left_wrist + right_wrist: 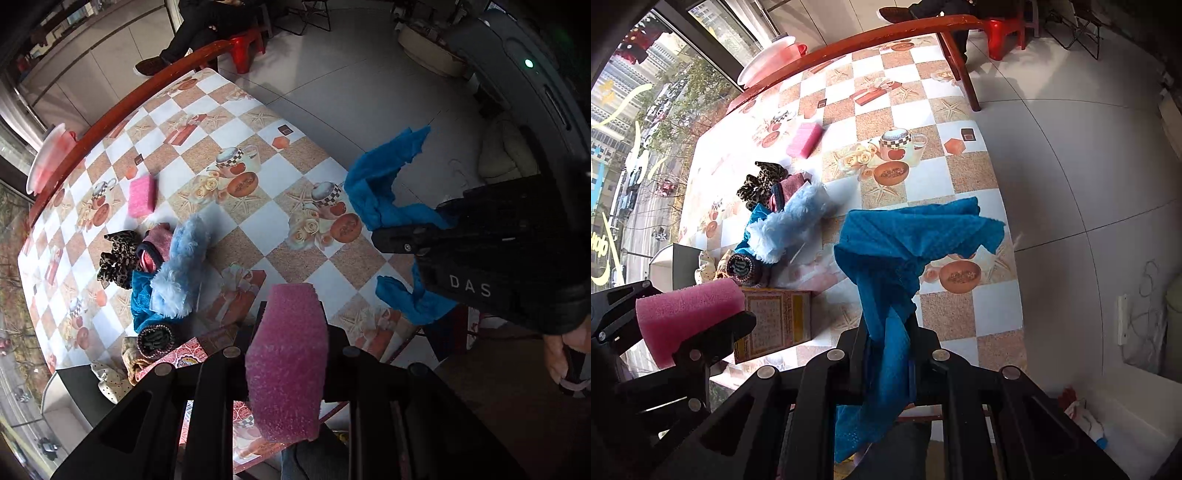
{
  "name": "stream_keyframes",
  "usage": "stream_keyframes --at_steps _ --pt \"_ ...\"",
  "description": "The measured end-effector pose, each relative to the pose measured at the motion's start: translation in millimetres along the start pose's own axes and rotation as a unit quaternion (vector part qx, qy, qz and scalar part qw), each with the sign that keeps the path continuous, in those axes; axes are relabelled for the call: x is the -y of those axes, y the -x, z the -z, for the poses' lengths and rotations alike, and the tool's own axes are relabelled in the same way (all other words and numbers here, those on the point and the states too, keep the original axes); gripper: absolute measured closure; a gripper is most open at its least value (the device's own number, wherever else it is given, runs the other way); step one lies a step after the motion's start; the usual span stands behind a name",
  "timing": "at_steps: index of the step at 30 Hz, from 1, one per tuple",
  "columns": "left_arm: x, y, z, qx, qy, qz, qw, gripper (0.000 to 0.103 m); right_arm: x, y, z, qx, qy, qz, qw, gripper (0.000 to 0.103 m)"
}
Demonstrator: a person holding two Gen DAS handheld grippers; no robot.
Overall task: Organize soft objects
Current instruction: 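Carry the pink sponge and blue glove over the open white box with both tools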
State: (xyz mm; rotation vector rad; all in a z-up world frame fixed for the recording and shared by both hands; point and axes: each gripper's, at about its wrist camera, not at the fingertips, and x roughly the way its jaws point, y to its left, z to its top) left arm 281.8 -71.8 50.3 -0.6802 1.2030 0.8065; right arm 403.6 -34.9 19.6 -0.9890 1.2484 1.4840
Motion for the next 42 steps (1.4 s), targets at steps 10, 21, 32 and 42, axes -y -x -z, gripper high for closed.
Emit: stream_keyframes --at_steps 10,21,32,42 --pt "24 5 67 -0.022 0.000 -0.011 0.9997 0.081 -17 -13 52 -0.045 0.078 -0.018 0.996 0.088" --pt "-46 48 149 0.007 0.048 -0.047 0.9977 0.081 -110 -23 93 -0.081 0.166 -0.077 0.980 0.088" --pt "-170 81 214 0.032 0.179 -0.104 0.9778 0.081 -240 -16 93 -0.073 0.264 -0.097 0.957 0.088" --pt "-223 82 261 0.038 0.273 -0.122 0.9536 0.081 -322 -12 63 -0.049 0.278 -0.106 0.953 0.088"
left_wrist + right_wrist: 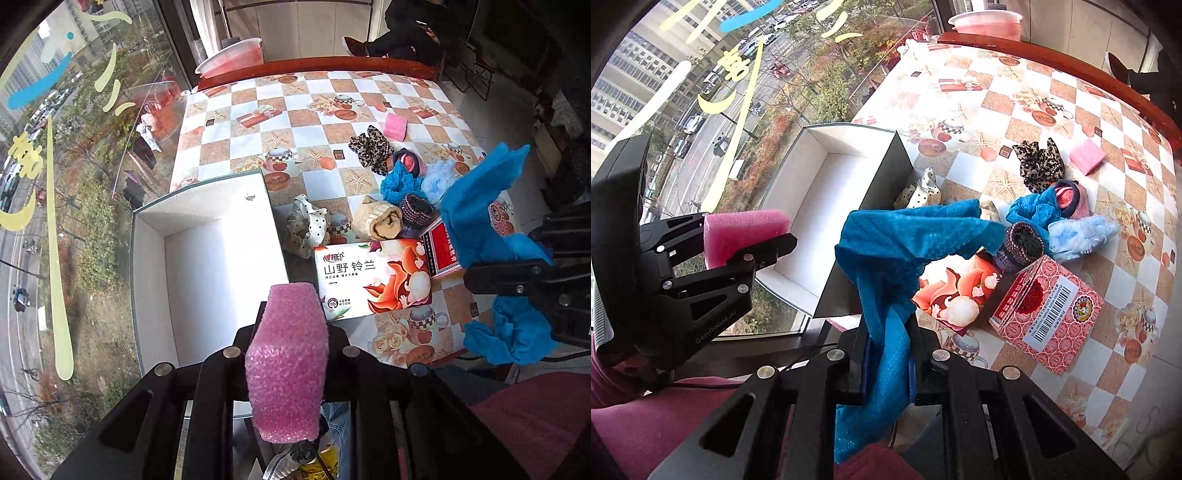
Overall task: Organize soft objects
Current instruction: 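Carry the pink sponge and blue glove over the open white box with both tools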
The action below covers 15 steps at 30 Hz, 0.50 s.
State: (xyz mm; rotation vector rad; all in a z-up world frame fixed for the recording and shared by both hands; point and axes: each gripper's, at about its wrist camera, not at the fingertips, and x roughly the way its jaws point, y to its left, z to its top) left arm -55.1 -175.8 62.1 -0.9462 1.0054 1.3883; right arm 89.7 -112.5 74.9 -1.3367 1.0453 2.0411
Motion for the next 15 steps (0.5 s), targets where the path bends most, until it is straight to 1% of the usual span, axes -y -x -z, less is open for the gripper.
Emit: stream_keyframes --at_steps 5,11,15 --pt "-16 -3 7 0.000 0.018 -0.014 0.9998 0.081 -19 -7 -19 0.006 -0.004 -0.004 1.000 0.088" --pt "-26 -2 12 0.006 0.025 -0.024 0.9994 0.081 -37 -23 -18 -0.015 0.012 -0.007 1.000 0.088" --pt "-35 -2 16 0.006 0.034 -0.028 0.9990 0.081 -42 -27 -22 -0.018 0.015 -0.012 1.000 0.087"
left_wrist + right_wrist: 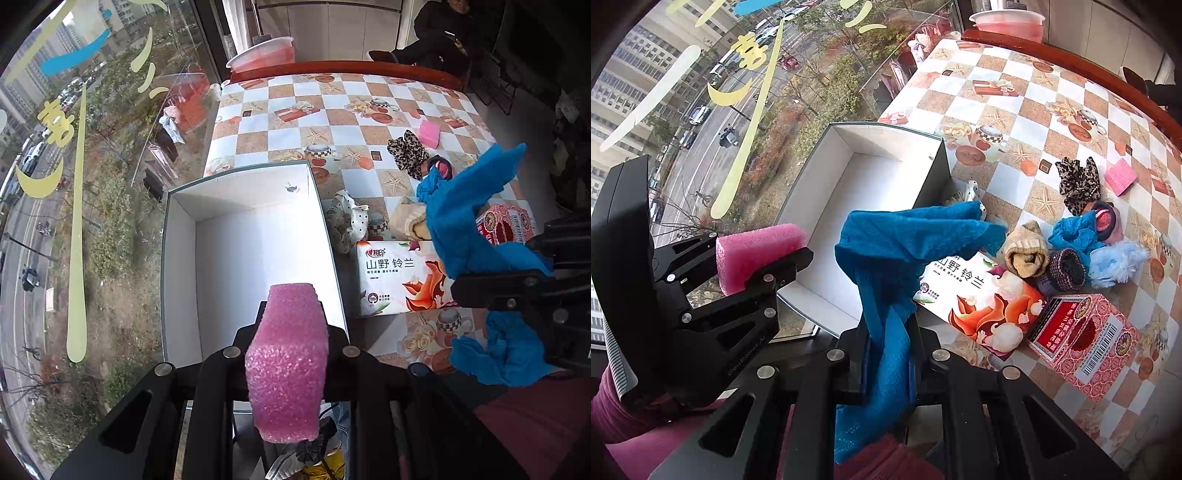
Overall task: Organize soft objects
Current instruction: 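Carry the pink sponge and blue glove over the open white box with both tools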
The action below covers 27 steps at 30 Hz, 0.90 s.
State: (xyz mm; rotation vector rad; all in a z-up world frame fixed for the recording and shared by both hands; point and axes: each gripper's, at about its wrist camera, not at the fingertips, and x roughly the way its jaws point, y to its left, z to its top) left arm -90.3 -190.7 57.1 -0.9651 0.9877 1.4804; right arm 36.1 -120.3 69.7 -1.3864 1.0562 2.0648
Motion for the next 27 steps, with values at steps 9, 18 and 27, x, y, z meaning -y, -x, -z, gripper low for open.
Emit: stream_keyframes --at_steps 9,18,27 --pt "-12 -3 0 0.000 0.011 -0.007 0.9999 0.081 -10 -9 -9 -0.006 0.009 -0.005 1.000 0.087" --pt "-18 -8 -1 -0.002 0.016 -0.009 0.9998 0.081 -15 -15 -17 -0.014 0.015 -0.002 1.000 0.087" --pt "-21 -9 -2 0.001 0.019 -0.007 0.9998 0.081 -20 -18 -20 -0.017 0.021 0.004 1.000 0.087"
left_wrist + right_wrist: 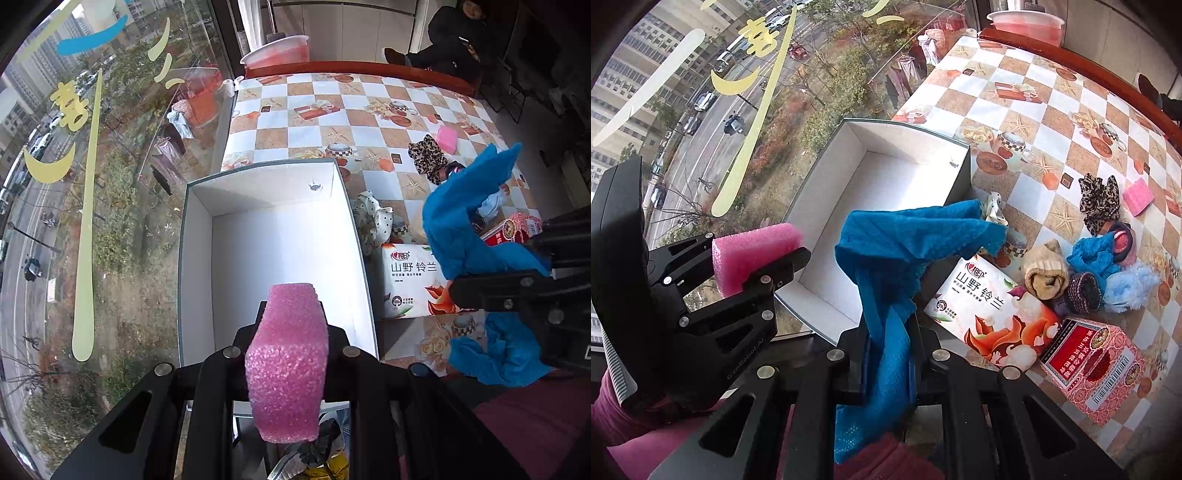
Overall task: Organize soft objects
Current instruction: 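Carry the pink sponge and blue glove over the open white box with both tools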
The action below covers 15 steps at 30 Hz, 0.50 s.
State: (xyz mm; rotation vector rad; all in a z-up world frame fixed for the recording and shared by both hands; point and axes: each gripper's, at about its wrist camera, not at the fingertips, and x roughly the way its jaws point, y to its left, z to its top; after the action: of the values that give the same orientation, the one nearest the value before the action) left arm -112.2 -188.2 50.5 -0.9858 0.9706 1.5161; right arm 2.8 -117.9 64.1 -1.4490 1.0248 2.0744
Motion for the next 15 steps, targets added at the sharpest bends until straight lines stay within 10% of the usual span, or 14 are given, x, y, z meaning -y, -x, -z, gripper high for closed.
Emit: stream_keyframes --at_steps 15 --pt "-4.8 -0.5 -0.3 0.006 0.002 0.002 1.0000 0.081 -5.6 -1.2 -1.5 -0.001 0.005 0.006 1.000 0.087"
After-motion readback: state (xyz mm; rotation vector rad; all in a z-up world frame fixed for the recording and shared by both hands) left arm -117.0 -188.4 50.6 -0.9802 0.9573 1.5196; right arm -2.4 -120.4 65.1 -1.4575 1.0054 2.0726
